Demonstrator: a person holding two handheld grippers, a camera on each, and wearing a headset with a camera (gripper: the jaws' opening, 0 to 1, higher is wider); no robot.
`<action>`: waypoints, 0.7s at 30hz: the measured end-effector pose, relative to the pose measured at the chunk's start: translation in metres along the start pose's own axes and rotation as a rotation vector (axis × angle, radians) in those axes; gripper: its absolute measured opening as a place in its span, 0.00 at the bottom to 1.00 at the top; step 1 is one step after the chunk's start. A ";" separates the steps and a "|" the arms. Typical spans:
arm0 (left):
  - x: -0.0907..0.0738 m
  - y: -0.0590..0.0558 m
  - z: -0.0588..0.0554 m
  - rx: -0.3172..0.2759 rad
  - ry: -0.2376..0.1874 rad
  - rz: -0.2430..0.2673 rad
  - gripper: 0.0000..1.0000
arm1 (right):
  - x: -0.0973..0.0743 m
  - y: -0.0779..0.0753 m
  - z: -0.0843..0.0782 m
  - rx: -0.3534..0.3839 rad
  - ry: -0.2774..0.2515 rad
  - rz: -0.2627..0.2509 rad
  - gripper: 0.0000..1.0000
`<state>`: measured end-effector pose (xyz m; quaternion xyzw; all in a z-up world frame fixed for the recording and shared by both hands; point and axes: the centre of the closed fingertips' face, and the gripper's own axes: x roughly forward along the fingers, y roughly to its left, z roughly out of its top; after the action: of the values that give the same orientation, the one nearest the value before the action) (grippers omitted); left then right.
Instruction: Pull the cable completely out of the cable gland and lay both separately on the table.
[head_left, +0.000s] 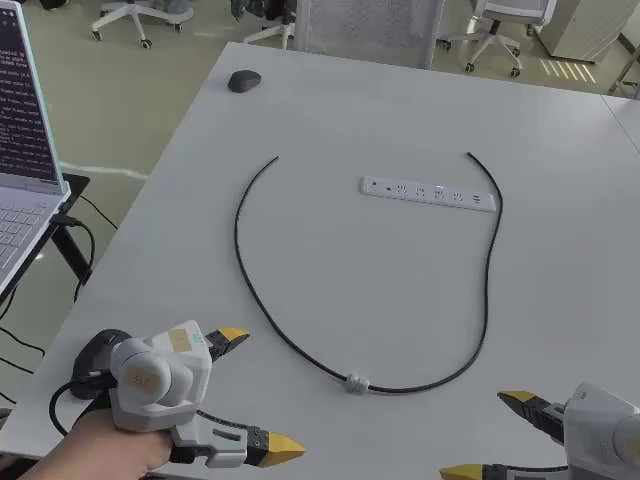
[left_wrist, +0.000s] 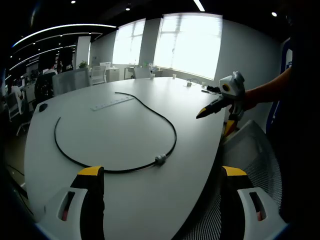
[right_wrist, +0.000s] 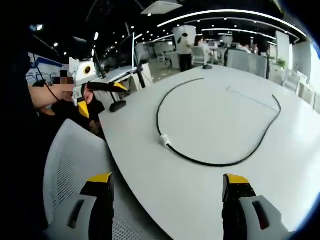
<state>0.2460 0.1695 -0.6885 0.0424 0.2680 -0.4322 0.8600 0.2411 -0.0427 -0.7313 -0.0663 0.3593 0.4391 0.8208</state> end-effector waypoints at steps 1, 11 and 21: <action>0.000 0.000 0.000 0.001 -0.001 0.000 0.96 | -0.001 0.000 0.000 0.000 0.000 -0.001 0.88; -0.001 0.002 0.006 -0.001 -0.006 0.006 0.97 | 0.002 -0.002 0.004 -0.008 -0.003 0.004 0.89; 0.005 -0.002 0.004 0.003 0.020 0.000 0.99 | 0.004 -0.007 0.016 -0.033 -0.008 0.021 0.89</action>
<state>0.2487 0.1640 -0.6874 0.0480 0.2757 -0.4321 0.8573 0.2562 -0.0376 -0.7235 -0.0743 0.3493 0.4536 0.8165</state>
